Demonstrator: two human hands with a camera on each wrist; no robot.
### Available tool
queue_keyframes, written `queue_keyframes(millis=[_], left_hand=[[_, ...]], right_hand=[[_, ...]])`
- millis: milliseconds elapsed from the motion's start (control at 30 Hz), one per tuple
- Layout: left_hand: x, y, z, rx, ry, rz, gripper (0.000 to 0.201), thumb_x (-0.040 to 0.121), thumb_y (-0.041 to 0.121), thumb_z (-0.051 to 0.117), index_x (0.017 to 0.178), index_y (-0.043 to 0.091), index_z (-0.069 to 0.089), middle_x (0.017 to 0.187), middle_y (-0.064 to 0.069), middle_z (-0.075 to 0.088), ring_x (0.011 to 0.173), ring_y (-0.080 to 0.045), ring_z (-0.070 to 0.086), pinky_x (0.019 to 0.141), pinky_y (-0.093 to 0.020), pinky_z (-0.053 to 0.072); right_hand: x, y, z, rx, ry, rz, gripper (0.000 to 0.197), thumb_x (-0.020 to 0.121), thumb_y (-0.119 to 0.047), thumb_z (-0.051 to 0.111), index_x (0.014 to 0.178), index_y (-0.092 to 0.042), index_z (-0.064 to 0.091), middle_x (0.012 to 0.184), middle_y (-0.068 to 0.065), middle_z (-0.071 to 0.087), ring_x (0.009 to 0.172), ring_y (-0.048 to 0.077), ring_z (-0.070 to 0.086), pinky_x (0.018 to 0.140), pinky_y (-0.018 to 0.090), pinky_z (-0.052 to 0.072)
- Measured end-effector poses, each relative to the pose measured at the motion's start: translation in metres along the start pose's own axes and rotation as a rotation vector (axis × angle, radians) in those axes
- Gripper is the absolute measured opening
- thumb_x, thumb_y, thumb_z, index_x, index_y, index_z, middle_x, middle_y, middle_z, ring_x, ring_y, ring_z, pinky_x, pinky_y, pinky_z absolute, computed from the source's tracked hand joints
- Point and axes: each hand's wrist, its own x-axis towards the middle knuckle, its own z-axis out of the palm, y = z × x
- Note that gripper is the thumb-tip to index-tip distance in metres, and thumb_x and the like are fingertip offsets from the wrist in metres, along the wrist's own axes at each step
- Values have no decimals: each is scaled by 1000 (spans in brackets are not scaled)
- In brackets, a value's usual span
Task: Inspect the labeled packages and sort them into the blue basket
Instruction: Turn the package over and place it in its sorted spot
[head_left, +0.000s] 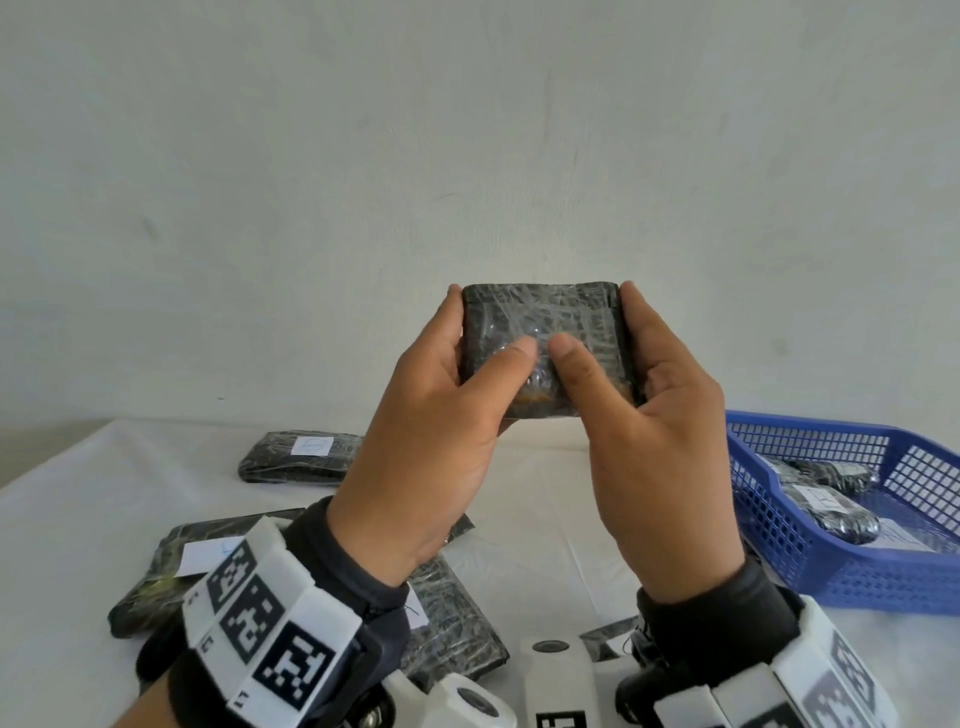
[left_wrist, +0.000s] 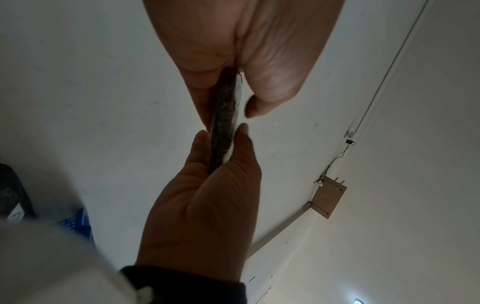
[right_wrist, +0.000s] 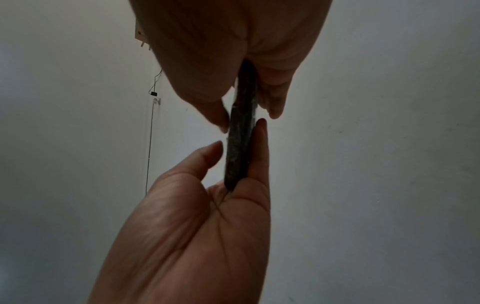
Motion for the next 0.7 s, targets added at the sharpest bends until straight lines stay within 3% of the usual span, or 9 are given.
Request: queue_keyframes(millis=[167, 267, 367, 500, 600, 700], left_hand=[[0, 1, 0, -53, -39, -13, 33, 108, 4, 44, 133, 18, 62, 119, -2, 77, 110, -13, 74, 88, -24, 57], [1, 3, 0, -104, -41, -19, 37, 109, 1, 38, 129, 18, 63, 115, -2, 78, 106, -12, 75, 84, -23, 58], [1, 5, -1, -153, -47, -35, 37, 108, 1, 37, 127, 17, 65, 110, -1, 79, 103, -11, 75, 82, -22, 59], [2, 7, -2, -157, -33, -65, 38, 107, 0, 38, 129, 16, 64, 114, -5, 79, 106, -14, 75, 83, -25, 60], [3, 7, -3, -161, -31, -84, 37, 108, 2, 39, 137, 15, 59, 118, -5, 77, 109, -15, 74, 90, -28, 60], [2, 7, -2, -152, -41, -94, 38, 108, 3, 41, 142, 15, 54, 122, -5, 76, 114, -17, 73, 93, -29, 59]], right_hand=[[3, 3, -4, 1, -14, 1, 61, 101, -19, 66, 157, -14, 42, 127, -27, 62, 121, -12, 61, 103, 17, 51], [4, 6, -7, 78, -10, 32, 53, 106, -16, 57, 158, -14, 42, 141, -11, 64, 130, 0, 61, 110, 28, 51], [5, 9, -8, 115, -24, 67, 49, 111, -14, 48, 159, -14, 40, 149, -5, 59, 135, 5, 58, 116, 35, 48], [6, 9, -8, 101, -89, 96, 67, 100, -27, 54, 162, -14, 33, 141, -11, 63, 130, 2, 60, 112, 30, 49], [5, 8, -9, 7, -116, 73, 61, 108, -22, 56, 163, -14, 31, 136, -16, 63, 127, -2, 61, 110, 27, 50], [4, 5, -10, -68, -124, 53, 72, 102, -24, 64, 163, -14, 28, 133, -19, 64, 124, -5, 62, 105, 22, 51]])
